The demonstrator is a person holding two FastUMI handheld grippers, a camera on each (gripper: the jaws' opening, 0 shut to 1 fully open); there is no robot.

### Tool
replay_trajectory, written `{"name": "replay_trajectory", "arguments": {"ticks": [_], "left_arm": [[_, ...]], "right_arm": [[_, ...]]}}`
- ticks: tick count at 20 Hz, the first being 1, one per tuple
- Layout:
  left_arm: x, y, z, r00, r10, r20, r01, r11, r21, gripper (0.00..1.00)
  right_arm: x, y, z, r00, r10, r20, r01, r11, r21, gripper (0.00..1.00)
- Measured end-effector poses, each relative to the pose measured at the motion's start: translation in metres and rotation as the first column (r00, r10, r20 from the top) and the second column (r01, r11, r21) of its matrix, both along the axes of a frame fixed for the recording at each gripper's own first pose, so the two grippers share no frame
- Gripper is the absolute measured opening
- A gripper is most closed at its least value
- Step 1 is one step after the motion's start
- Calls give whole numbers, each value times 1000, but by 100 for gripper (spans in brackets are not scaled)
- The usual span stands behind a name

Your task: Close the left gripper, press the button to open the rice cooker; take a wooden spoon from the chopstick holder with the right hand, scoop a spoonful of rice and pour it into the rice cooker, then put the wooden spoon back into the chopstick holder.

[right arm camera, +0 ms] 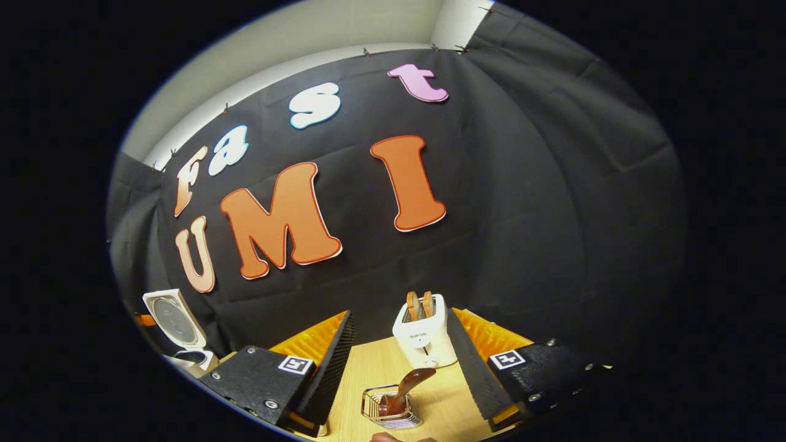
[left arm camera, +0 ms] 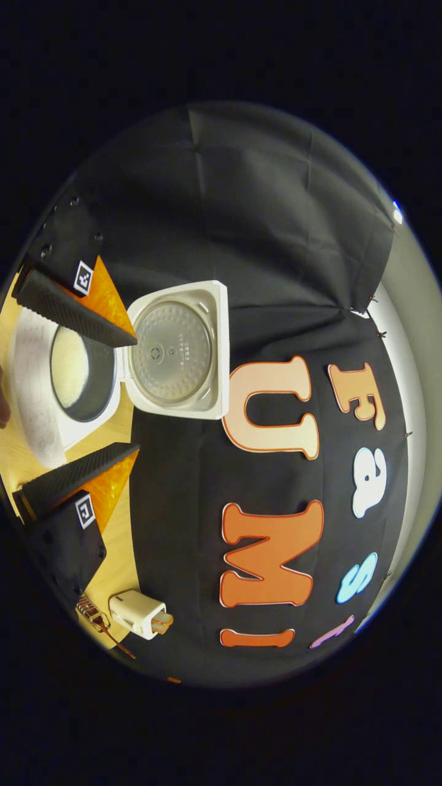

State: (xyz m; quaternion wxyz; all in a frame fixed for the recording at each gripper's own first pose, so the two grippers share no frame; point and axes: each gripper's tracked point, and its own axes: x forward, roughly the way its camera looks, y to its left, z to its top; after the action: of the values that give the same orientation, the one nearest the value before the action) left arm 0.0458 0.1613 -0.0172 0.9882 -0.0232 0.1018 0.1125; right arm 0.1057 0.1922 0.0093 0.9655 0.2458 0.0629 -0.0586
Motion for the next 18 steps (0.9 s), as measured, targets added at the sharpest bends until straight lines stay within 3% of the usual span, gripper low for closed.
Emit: {"name": "replay_trajectory", "arguments": {"ticks": [4,5,6,13,16,18], "left_arm": [[22,24,26,1000,20,10,-20,1000,-7,100],[28,28,31,1000,13,8,-13,1000,-12,100],[34,34,37,1000,21,3,-21,1000,-13,100],[94,75,92,999,50,14,-50,999,-4,100],[126,90,111,998,57,28,-56,996,-64,99],[149,107,118,996,80,37,-78,996,-49,99]], "right_arm": [[-5,11,21,999,43,20,-42,997,-69,90],[-7,14,25,998,54,21,-53,995,-82,100],[-7,13,28,998,61,21,-59,994,-93,90],[-9,14,50,998,53,21,-49,988,-146,92],[-13,18,57,997,65,28,-59,982,-180,92],[-16,24,57,996,87,20,-82,979,-186,92]]}}
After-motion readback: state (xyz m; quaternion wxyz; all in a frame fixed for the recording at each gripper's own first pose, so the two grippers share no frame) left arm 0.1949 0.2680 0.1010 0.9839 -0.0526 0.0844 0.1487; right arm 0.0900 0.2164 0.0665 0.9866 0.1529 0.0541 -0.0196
